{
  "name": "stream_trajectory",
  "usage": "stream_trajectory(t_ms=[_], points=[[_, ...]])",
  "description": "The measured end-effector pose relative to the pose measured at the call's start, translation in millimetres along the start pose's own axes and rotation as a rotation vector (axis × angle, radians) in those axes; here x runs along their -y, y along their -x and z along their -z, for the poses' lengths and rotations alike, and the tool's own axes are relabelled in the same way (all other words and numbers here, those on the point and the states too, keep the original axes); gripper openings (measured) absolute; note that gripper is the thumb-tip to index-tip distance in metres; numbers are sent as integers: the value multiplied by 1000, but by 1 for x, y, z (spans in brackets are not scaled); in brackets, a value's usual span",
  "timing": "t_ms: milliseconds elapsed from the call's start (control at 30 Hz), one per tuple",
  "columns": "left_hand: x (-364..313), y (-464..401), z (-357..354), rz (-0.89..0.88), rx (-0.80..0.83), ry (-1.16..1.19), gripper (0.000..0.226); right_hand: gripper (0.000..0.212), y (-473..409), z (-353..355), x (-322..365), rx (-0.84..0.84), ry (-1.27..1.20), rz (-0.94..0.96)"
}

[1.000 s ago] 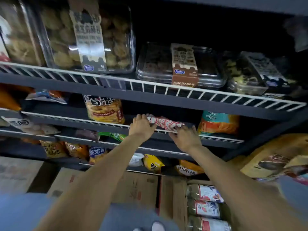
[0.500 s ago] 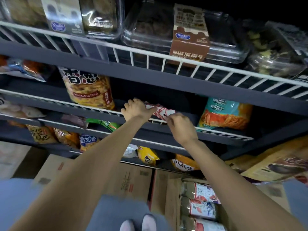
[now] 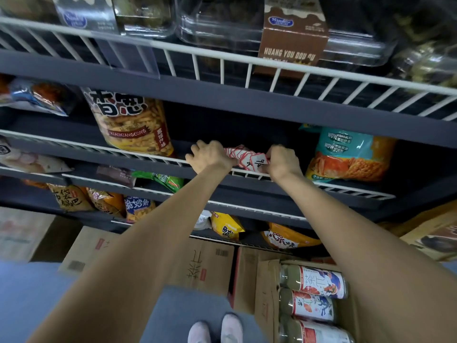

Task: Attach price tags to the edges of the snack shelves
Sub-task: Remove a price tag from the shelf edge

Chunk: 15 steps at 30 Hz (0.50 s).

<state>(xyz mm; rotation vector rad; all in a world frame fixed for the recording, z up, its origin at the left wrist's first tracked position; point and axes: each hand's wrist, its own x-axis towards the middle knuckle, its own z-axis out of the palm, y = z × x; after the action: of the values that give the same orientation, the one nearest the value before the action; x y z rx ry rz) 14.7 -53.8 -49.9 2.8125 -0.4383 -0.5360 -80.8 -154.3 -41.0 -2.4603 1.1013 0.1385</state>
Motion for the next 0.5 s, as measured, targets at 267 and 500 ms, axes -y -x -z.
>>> stream_trajectory(t_ms=[267, 500], points=[[-20, 1, 6, 86, 115, 267, 64, 38, -4, 1, 8, 65, 9, 30], [-20, -6, 2, 36, 256, 408, 28, 42, -8, -3, 10, 77, 40, 48]])
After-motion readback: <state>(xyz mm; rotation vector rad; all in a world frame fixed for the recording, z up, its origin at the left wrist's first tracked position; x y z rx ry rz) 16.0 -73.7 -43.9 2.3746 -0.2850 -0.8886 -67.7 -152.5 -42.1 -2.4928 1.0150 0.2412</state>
